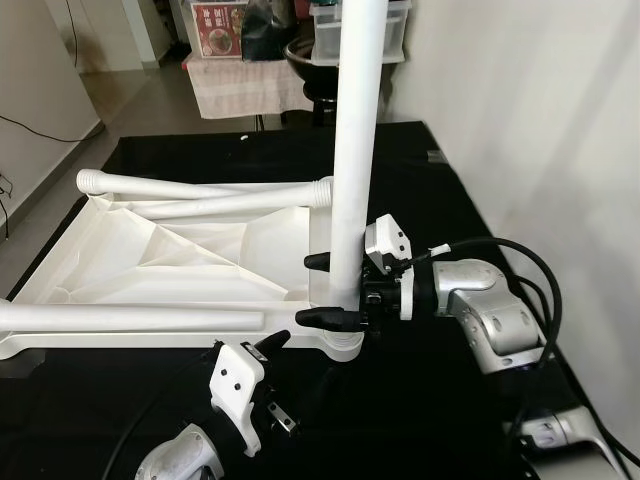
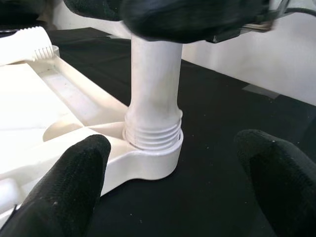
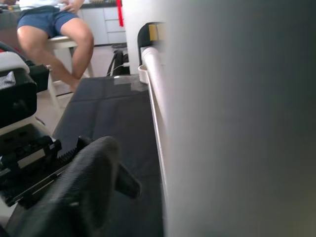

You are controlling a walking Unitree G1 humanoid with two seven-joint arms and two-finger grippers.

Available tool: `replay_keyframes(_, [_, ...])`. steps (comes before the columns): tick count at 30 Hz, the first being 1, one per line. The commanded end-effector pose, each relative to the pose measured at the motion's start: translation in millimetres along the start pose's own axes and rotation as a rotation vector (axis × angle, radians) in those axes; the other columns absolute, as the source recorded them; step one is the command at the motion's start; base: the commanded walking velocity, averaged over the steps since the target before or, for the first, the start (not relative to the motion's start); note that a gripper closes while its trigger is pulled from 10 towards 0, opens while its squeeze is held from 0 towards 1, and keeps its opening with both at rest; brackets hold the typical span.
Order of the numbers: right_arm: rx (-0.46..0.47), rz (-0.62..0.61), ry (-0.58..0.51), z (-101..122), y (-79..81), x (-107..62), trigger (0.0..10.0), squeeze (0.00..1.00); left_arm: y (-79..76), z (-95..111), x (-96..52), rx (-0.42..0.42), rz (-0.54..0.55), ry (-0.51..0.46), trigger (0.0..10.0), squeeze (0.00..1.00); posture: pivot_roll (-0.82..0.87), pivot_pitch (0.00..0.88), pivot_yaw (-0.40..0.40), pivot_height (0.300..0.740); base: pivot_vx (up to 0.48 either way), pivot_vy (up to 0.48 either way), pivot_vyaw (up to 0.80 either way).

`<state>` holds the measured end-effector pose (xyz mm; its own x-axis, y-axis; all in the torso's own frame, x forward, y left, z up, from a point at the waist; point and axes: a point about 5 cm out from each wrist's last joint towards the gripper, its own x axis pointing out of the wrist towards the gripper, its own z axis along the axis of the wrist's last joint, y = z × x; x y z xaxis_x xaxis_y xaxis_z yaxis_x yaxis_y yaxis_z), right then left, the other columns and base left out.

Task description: Building children table

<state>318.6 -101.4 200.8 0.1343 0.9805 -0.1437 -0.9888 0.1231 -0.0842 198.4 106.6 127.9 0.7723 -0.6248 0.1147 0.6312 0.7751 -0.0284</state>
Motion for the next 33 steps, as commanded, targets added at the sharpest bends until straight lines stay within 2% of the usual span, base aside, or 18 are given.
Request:
replay_keyframes(1, [0.000, 0.074, 0.002, 2.0, 2.1, 12.2, 0.0, 0.00, -1.4, -3.4, -0.5, 0.002, 0.008, 0.007, 10.0, 0.00, 0.05, 0.049, -0.024, 0.740, 0.000, 0.000, 0.00])
replay_keyframes(4, [0.008, 0.086, -0.008, 3.5, -1.3, 8.2, 0.0, 0.00, -1.4, -3.5, -0.6, 0.003, 0.011, 0.005, 10.0, 0.00, 0.05, 0.052, -0.024, 0.740, 0.000, 0.000, 0.00])
replay_keyframes(8, [0.016, 0.059, -0.003, 0.4, -5.2, -10.1, 0.0, 0.00, -1.3, -3.4, -1.1, 0.002, 0.011, 0.002, 10.0, 0.00, 0.03, 0.054, -0.020, 0.740, 0.000, 0.000, 0.00])
replay_keyframes(11, [0.017, 0.043, 0.000, -1.1, -5.9, -15.5, 0.0, 0.00, -1.5, -3.2, -1.2, 0.001, 0.010, 0.001, 10.0, 0.00, 0.03, 0.056, -0.021, 0.740, 0.000, 0.000, 0.00])
replay_keyframes(14, [0.053, -0.122, 0.020, -11.5, -4.2, -27.0, 0.0, 0.00, -2.1, -2.1, -1.7, -0.001, 0.008, -0.001, 10.0, 0.00, 0.02, 0.066, -0.021, 0.740, 0.000, 0.000, 0.00])
replay_keyframes(16, [0.053, -0.122, 0.020, -11.5, -4.2, -27.0, 0.0, 0.00, -2.1, -2.1, -1.7, -0.001, 0.008, -0.001, 10.0, 0.00, 0.02, 0.066, -0.021, 0.740, 0.000, 0.000, 0.00])
replay_keyframes(17, [0.075, -0.273, 0.009, -18.9, -2.7, -24.4, 0.0, 0.00, -2.0, -1.3, -2.1, -0.001, 0.008, -0.003, 10.0, 0.00, 0.01, 0.074, -0.022, 0.740, 0.000, 0.000, 0.00])
replay_keyframes(18, [0.075, -0.273, 0.009, -18.9, -2.7, -24.4, 0.0, 0.00, -2.0, -1.3, -2.1, -0.001, 0.008, -0.003, 10.0, 0.00, 0.01, 0.074, -0.022, 0.740, 0.000, 0.000, 0.00])
replay_keyframes(19, [0.097, -0.441, -0.005, -25.3, -4.1, -22.2, 0.0, 0.00, -1.8, -0.7, -2.5, 0.000, 0.009, -0.004, 10.0, 0.00, 0.01, 0.077, -0.021, 0.740, 0.000, 0.000, 0.00])
replay_keyframes(20, [0.097, -0.441, -0.005, -25.3, -4.1, -22.2, 0.0, 0.00, -1.8, -0.7, -2.5, 0.000, 0.009, -0.004, 10.0, 0.00, 0.01, 0.077, -0.021, 0.740, 0.000, 0.000, 0.00])
replay_keyframes(21, [0.159, -0.713, 0.025, -44.6, 8.2, -18.0, 0.0, 0.00, -1.1, -0.4, -2.1, 0.000, 0.009, -0.004, 10.0, 0.00, 0.01, 0.077, -0.004, 0.740, 0.000, 0.000, 0.00])
replay_keyframes(22, [0.222, -0.871, 0.064, -58.5, 21.8, -15.0, 0.0, 0.00, -0.2, -0.5, -1.6, 0.001, 0.007, -0.002, 10.0, 0.00, 0.00, 0.072, 0.002, 0.740, 0.000, 0.000, 0.00])
replay_keyframes(23, [0.263, -0.949, 0.095, -66.4, 30.3, -14.3, 0.0, 0.00, 0.2, -1.0, -0.8, 0.001, 0.005, -0.001, 10.0, 0.00, -0.01, 0.068, 0.001, 0.740, 0.000, 0.000, 0.00])
replay_keyframes(28, [0.203, -1.015, 0.116, -63.0, 17.2, -24.9, 0.0, 0.00, -1.3, -2.3, 4.2, -0.009, -0.007, -0.005, 10.0, 0.00, 0.00, 0.060, -0.026, 0.740, 0.000, 0.000, 0.00])
replay_keyframes(31, [0.160, -1.043, 0.109, -53.1, -1.0, -31.9, 0.0, 0.00, -3.1, -2.7, 7.2, -0.008, 0.023, -0.024, 10.0, 0.00, 0.00, 0.039, -0.032, 0.740, 0.000, 0.000, 0.00])
replay_keyframes(33, [0.154, -1.046, 0.105, -49.2, -5.2, -32.1, 0.0, 0.00, -2.9, -2.8, 7.6, -0.006, 0.038, -0.029, 10.0, 0.00, 0.00, 0.036, -0.032, 0.740, 0.000, 0.000, 0.00])
